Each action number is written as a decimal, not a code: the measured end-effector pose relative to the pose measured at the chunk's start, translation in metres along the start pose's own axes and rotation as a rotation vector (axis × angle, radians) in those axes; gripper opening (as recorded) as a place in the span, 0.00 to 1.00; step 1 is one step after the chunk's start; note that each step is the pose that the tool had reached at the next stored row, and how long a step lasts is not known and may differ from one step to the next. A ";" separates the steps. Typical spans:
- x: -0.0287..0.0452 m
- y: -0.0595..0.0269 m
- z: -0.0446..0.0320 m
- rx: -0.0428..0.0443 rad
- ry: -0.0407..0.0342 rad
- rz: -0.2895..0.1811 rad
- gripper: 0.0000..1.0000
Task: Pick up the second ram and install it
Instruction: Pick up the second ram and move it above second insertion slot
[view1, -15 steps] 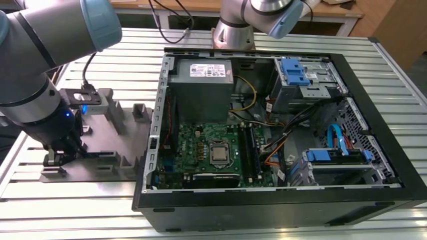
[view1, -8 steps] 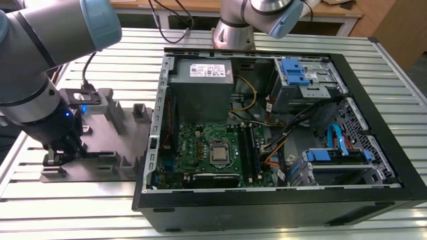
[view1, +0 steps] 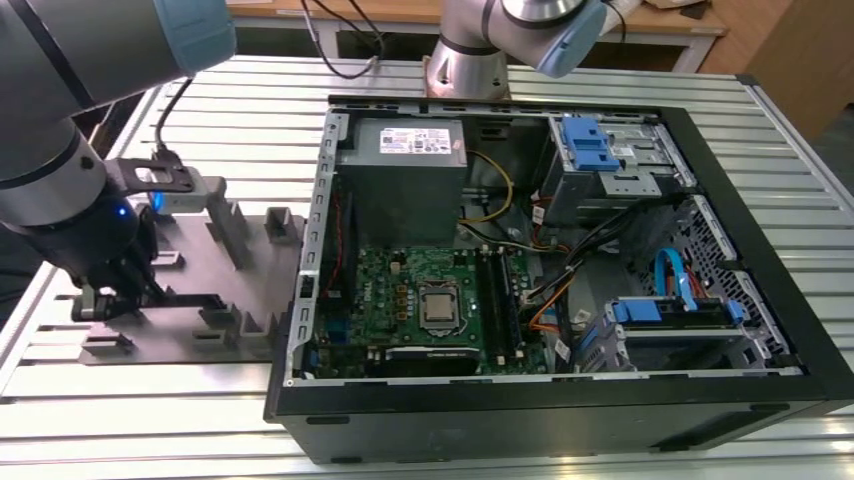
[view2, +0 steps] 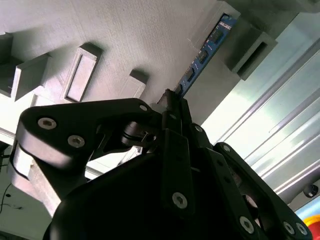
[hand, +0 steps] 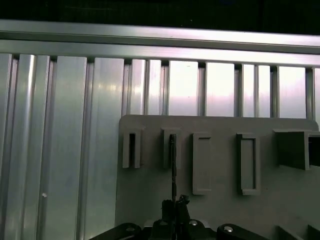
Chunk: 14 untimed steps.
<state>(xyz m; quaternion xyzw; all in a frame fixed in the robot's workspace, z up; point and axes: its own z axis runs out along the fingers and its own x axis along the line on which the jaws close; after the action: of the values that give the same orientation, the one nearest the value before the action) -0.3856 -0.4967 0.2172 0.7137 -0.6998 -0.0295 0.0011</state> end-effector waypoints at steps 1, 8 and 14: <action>-0.0001 0.0001 -0.0016 0.0000 0.0000 0.000 0.14; -0.0004 0.0004 -0.0102 0.0000 0.0000 0.000 0.14; -0.0008 0.0008 -0.0188 0.0000 0.0000 0.000 0.14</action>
<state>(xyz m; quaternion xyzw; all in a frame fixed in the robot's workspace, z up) -0.3856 -0.4967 0.2361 0.7137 -0.6998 -0.0295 0.0011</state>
